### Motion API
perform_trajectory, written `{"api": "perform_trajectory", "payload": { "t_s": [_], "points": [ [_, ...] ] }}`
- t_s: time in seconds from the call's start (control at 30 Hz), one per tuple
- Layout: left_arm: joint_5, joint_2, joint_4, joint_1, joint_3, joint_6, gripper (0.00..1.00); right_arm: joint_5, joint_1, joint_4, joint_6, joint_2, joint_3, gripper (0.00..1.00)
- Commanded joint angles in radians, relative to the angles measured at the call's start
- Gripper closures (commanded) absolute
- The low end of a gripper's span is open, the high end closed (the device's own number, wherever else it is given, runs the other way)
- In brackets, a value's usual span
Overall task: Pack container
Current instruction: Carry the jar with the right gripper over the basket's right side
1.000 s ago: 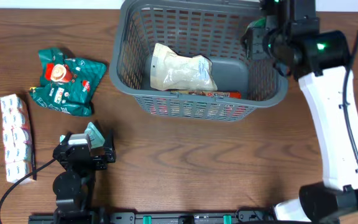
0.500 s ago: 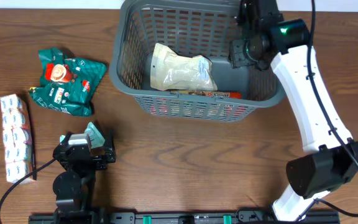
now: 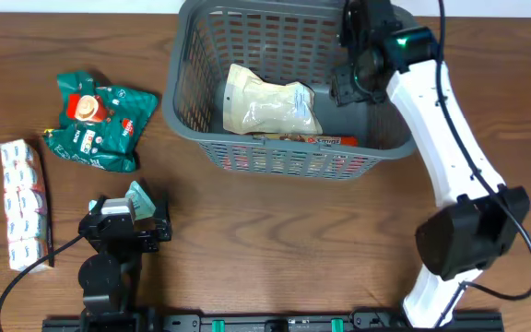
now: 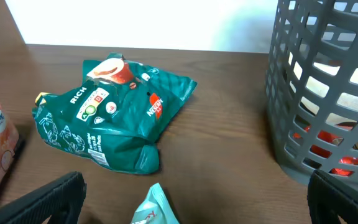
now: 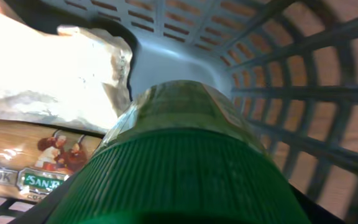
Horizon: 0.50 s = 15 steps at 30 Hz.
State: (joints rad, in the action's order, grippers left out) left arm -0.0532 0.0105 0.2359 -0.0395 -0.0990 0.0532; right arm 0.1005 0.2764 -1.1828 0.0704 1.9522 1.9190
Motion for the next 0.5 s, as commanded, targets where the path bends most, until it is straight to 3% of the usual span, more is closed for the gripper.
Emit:
{"api": "perform_trajectory", "payload": {
  "t_s": [0.0,0.47],
  "points": [
    [-0.011,-0.007,0.008,-0.004,0.023,0.01,0.01,-0.009,0.006,0.002,-0.004,0.028,0.016,0.98],
    [-0.011,-0.007,0.008,-0.004,0.023,0.01,0.01,-0.05,0.006,0.001,0.016,0.082,0.014,0.98]
  ]
}}
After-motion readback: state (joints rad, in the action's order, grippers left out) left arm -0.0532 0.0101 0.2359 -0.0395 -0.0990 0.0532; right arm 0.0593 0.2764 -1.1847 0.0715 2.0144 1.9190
